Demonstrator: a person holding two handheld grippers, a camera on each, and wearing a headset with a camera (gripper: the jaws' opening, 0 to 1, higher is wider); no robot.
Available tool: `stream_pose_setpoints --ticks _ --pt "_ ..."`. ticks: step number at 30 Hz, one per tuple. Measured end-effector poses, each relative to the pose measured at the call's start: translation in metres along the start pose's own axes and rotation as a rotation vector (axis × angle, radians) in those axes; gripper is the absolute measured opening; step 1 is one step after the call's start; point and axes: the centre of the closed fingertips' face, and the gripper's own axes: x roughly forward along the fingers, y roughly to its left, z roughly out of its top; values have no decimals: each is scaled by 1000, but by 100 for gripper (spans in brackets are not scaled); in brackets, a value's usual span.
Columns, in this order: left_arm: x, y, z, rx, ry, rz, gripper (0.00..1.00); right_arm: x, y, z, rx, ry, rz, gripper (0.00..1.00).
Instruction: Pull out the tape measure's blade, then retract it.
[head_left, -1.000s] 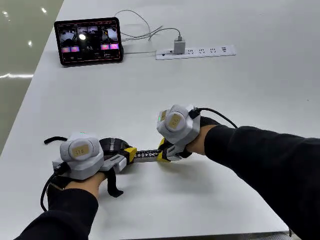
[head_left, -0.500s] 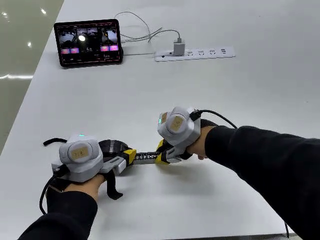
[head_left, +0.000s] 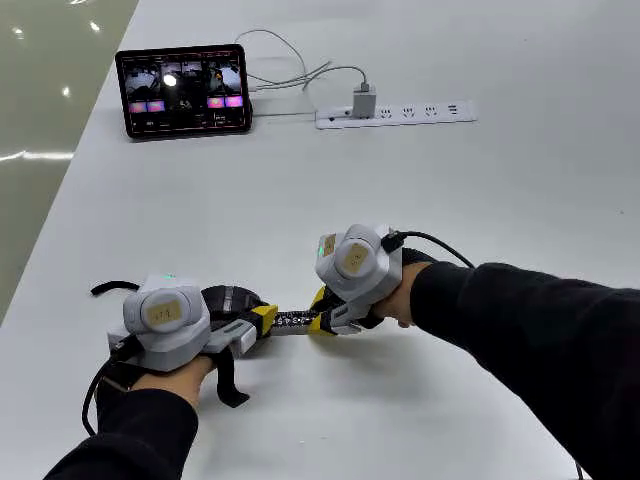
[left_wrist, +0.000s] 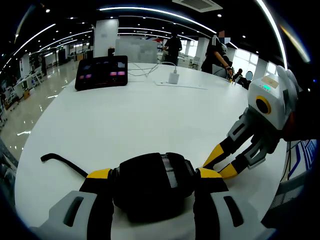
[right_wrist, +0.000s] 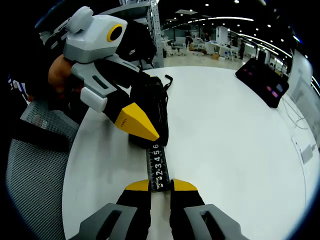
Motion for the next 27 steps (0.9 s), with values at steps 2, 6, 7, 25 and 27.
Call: stream_pose_setpoints --ticks 2,6,7,25,27 --pt "0 0 0 -1 0 0 60 1 0 1 1 -1 -1 9" --pt "0 0 0 -1 0 -2 60 1 0 2 0 -3 7 10" --pt "0 0 0 -2 0 -3 60 2 0 2 2 -5 9 10" --pt "-1 1 0 -9 -1 0 60 8 0 12 14 -24 4 10" --pt "-1 1 0 -9 -1 1 60 8 1 12 10 -18 1 10"
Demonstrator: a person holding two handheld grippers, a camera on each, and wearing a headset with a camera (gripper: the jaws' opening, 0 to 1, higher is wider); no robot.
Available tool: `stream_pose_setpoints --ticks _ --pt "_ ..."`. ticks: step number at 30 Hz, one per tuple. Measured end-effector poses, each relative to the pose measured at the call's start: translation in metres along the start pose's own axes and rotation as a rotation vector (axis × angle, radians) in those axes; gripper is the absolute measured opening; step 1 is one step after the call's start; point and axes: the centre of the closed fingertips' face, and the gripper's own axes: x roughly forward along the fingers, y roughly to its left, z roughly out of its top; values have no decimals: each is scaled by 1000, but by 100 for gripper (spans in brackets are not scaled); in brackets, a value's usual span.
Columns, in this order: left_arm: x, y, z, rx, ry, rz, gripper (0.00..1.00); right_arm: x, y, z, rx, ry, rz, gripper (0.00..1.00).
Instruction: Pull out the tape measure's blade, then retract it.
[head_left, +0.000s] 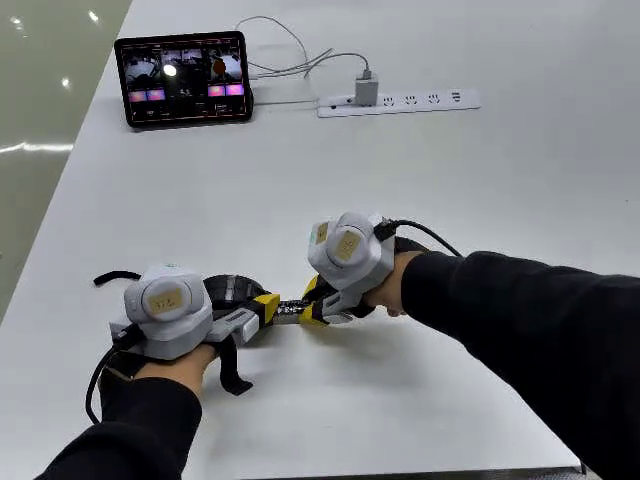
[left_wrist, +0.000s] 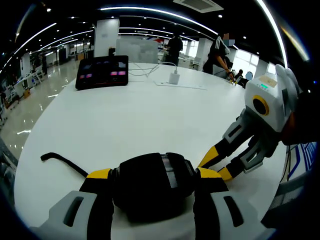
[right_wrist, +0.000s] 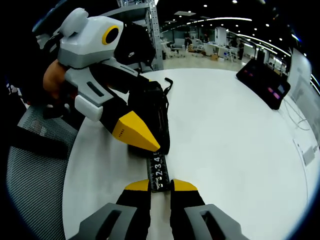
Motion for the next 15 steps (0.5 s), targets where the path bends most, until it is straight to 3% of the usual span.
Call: stream_pose_setpoints --ticks 15 --pt "0 0 0 -3 -2 -1 60 4 0 4 -7 -7 -7 10"
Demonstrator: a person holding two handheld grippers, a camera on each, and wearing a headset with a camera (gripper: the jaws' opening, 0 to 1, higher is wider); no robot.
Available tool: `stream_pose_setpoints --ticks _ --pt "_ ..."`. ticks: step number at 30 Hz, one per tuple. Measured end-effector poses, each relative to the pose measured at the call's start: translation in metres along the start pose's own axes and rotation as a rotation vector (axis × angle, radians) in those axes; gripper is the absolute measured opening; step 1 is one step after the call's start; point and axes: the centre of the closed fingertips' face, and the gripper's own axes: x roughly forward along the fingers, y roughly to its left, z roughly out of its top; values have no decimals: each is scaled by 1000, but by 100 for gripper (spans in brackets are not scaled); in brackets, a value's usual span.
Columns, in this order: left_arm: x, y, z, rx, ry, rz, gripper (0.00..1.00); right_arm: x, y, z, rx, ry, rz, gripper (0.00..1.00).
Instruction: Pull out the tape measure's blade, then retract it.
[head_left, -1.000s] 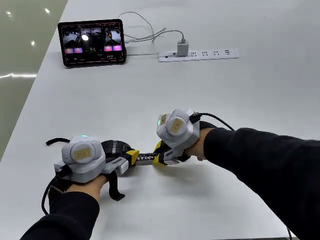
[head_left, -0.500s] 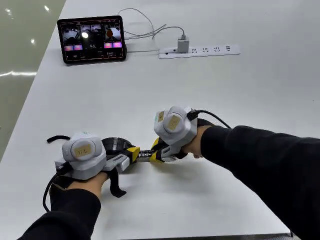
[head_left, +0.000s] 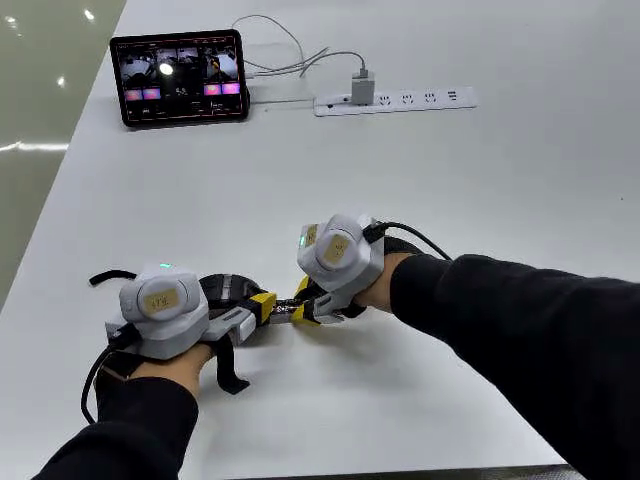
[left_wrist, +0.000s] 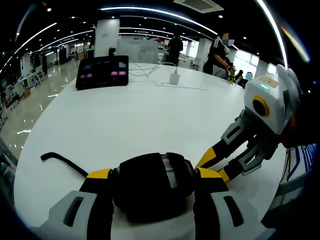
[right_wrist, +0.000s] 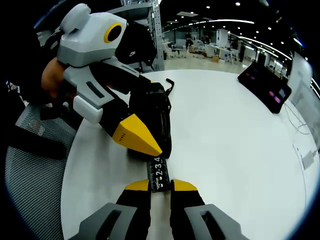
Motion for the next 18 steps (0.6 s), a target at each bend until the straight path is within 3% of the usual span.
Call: stream_pose_setpoints --ticks 12,18 --pt "0 -1 0 0 1 0 60 4 1 3 21 -12 11 10" --pt "0 -1 0 0 2 -1 60 4 2 4 -2 -22 17 10"
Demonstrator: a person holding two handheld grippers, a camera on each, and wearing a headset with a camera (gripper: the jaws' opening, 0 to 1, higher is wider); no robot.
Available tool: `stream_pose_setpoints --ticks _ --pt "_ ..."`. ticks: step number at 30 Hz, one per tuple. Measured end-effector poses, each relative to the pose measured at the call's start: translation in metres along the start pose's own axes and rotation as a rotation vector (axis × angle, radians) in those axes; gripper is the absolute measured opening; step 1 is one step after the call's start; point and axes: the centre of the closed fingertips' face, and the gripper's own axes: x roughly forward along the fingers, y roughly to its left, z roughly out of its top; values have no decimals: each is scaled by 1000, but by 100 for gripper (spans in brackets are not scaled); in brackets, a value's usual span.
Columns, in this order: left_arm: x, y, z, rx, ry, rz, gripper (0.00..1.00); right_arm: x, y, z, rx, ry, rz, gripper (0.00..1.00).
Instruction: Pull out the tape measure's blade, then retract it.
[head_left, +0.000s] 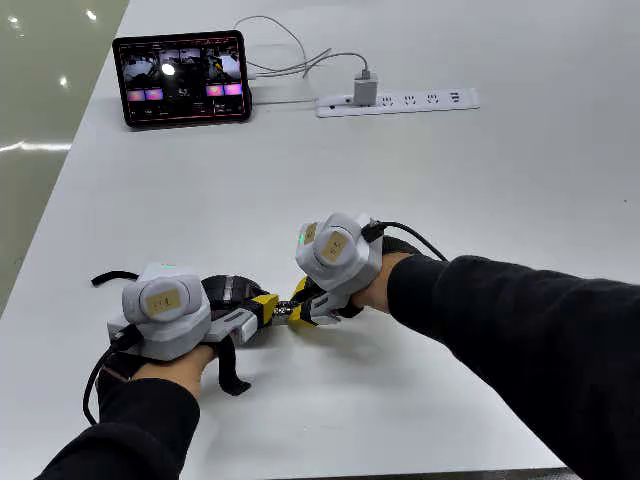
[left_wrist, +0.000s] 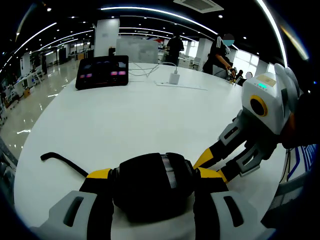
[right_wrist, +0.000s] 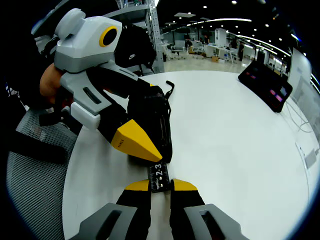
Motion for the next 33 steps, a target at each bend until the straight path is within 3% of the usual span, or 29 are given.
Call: stream_pose_setpoints --ticks 33 --pt "1 0 0 -4 3 -2 60 8 0 11 -8 -29 12 9"
